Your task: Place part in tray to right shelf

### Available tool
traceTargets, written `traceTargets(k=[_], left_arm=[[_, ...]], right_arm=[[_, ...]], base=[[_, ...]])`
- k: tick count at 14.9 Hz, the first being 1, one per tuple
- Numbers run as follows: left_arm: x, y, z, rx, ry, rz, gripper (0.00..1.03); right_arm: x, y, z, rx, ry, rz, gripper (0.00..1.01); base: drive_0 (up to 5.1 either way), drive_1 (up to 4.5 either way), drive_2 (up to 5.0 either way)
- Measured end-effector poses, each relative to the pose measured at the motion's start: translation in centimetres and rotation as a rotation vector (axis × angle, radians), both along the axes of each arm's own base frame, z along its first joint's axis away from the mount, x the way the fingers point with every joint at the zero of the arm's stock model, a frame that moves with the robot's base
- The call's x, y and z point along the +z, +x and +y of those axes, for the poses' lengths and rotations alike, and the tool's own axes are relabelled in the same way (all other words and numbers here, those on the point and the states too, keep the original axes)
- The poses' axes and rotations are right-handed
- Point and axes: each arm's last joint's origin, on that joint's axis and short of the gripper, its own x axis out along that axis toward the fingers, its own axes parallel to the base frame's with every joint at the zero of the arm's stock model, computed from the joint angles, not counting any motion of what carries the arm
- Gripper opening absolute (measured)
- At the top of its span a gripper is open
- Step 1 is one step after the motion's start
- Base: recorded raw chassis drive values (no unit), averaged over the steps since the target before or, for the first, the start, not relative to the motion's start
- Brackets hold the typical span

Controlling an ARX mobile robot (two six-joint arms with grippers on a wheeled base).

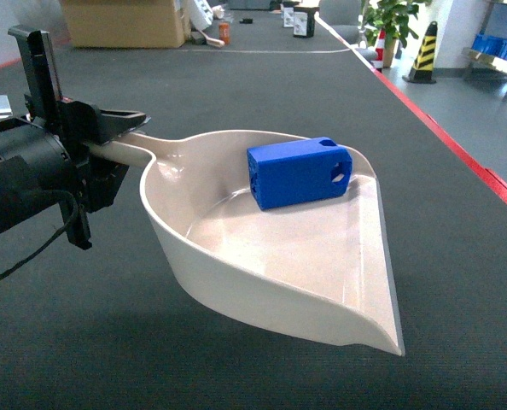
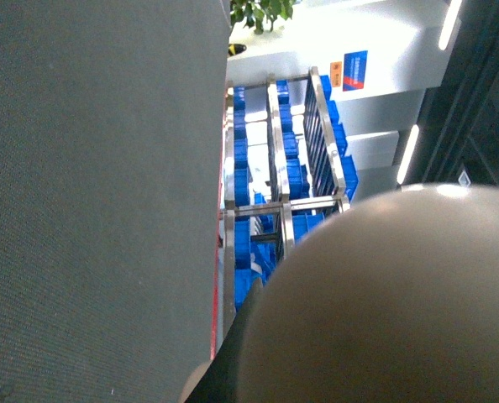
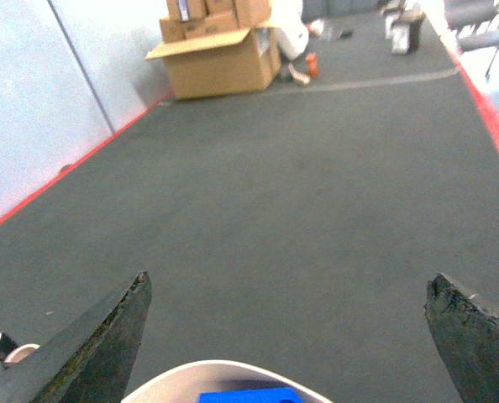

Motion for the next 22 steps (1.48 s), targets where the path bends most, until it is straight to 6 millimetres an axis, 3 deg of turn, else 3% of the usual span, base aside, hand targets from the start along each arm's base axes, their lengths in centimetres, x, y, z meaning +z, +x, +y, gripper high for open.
traceTargets(k=[1,3,5,8,16,22], left_arm=[[0.0,0.0,0.0,0.000,-0.001,0.001,0.13],[0.0,0.0,0.0,0.000,-0.002,0.001,0.13],[0.0,0.0,0.0,0.000,-0.002,0.000,0.13],[0.0,0.0,-0.1,-0.007,-0.002,0.000,0.13],[0.0,0.0,0.0,-0.001,-0.002,0.000,0.13],[0.0,0.0,0.0,-0.001,-0.002,0.000,0.13]], right_arm=[[-1.2,-2.4,-1.2,-0.189,-0.093,-0.114,0.85],[-4.4,-4.4,-4.1,-0.332,-0.166,-0.109,0.62],[-7.6,-6.8,-6.2,-0.340,-0.195,-0.087,0.35],[-9.9,-9.2,-7.9,-0.337,-0.207,-0.092,0.01],[-13.7,-13.8,-10.9,-0.344,-0.208,-0.085,0.02],[-14.7,-15.7,-10.8,-0.335,-0.206,-0.090,0.02]], base=[[0.0,0.00,0.0],[0.0,0.00,0.0],[0.0,0.00,0.0],[0.0,0.00,0.0],[0.0,0.00,0.0],[0.0,0.00,0.0]])
